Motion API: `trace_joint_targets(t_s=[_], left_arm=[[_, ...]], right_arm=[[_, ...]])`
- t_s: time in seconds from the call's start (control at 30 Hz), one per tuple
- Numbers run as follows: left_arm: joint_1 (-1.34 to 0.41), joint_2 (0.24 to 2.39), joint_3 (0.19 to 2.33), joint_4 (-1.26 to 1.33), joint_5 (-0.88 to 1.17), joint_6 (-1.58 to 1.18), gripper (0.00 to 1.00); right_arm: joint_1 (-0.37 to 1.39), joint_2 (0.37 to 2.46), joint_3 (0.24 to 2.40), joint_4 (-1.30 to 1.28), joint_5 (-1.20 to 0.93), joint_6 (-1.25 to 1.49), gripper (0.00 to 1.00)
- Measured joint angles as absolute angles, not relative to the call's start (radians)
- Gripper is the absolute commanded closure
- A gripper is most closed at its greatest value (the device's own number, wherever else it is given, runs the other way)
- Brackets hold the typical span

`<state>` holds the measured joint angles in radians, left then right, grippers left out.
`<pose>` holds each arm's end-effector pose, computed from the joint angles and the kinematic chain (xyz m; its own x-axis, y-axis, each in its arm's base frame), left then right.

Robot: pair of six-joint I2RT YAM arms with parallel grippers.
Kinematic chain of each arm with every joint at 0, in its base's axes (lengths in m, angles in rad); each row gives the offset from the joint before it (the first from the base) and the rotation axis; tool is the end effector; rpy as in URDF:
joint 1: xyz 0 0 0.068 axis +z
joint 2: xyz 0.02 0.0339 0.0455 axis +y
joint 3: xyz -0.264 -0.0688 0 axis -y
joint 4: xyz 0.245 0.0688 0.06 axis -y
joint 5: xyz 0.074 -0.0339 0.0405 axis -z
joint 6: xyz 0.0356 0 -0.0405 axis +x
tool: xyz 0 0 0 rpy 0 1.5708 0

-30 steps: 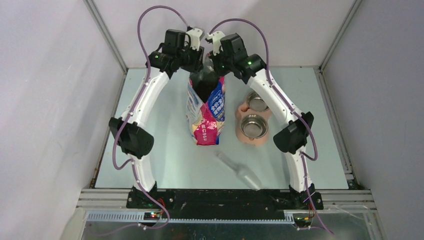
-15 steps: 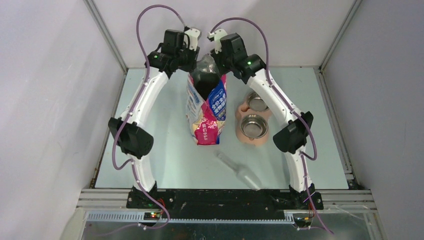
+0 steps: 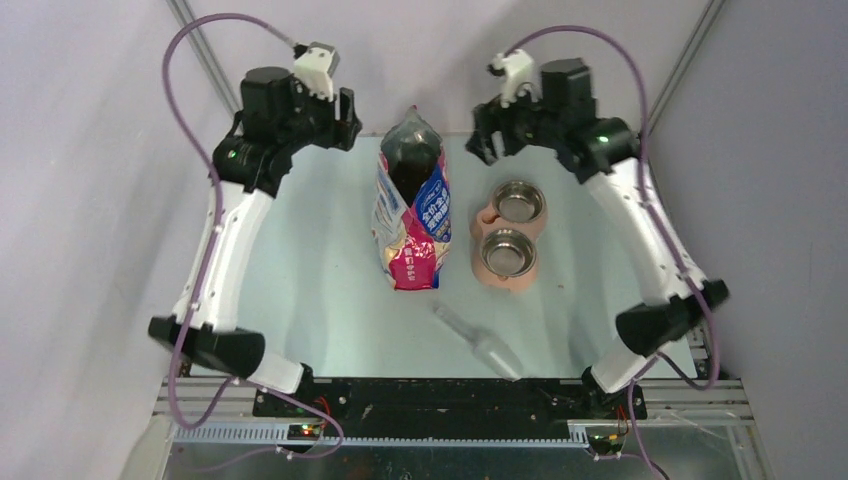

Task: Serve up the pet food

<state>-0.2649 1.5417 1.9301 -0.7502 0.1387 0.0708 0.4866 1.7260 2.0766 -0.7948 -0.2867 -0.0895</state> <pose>0.3061 -0.0881 0.4870 -0.3136 0.1577 -0.9364 0.4073 0.9131 0.0173 0.3205 0.1810 0.4684 -0.3181 -0.2653 -0.9102 -0.7055 0.7076 0.0403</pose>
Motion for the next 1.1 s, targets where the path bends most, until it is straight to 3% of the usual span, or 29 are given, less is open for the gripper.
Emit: trace_joint_targets(t_s=[0.1,0.3,0.53,0.63,0.77,0.83,0.97,1.1], left_arm=[[-0.246,1.417,1.796,-0.684,0.131,0.077,0.23],[-0.214,1.288,1.534,-0.584,0.104,0.026,0.13],[-0.121,1.275,1.385,-0.551,0.088,-0.135,0.13],[-0.1,1.242,1.319,-0.536,0.084,-0.185,0.14],[-0.073,1.19,1.254,-0.522,0.086,-0.226,0.17],[-0.055,1.17,1.23,-0.514,0.086,-0.239,0.18],[-0.022,1.151,1.2,-0.496,0.086,-0.256,0.19],[-0.012,1.143,1.19,-0.488,0.084,-0.262,0.19]], right_arm=[[0.405,1.588,1.95,-0.793,-0.35,-0.108,0.21],[0.357,1.454,1.573,-0.808,-0.532,-0.238,0.3],[0.555,1.431,1.1,-0.771,-0.522,-0.379,0.63],[0.653,1.422,1.011,-0.714,-0.496,-0.365,0.66],[0.704,1.428,0.99,-0.611,-0.466,-0.301,0.81],[0.729,1.441,0.99,-0.556,-0.442,-0.273,0.8],[0.791,1.499,0.99,-0.481,-0.391,-0.231,0.69],[0.841,1.559,0.99,-0.447,-0.38,-0.221,0.7]])
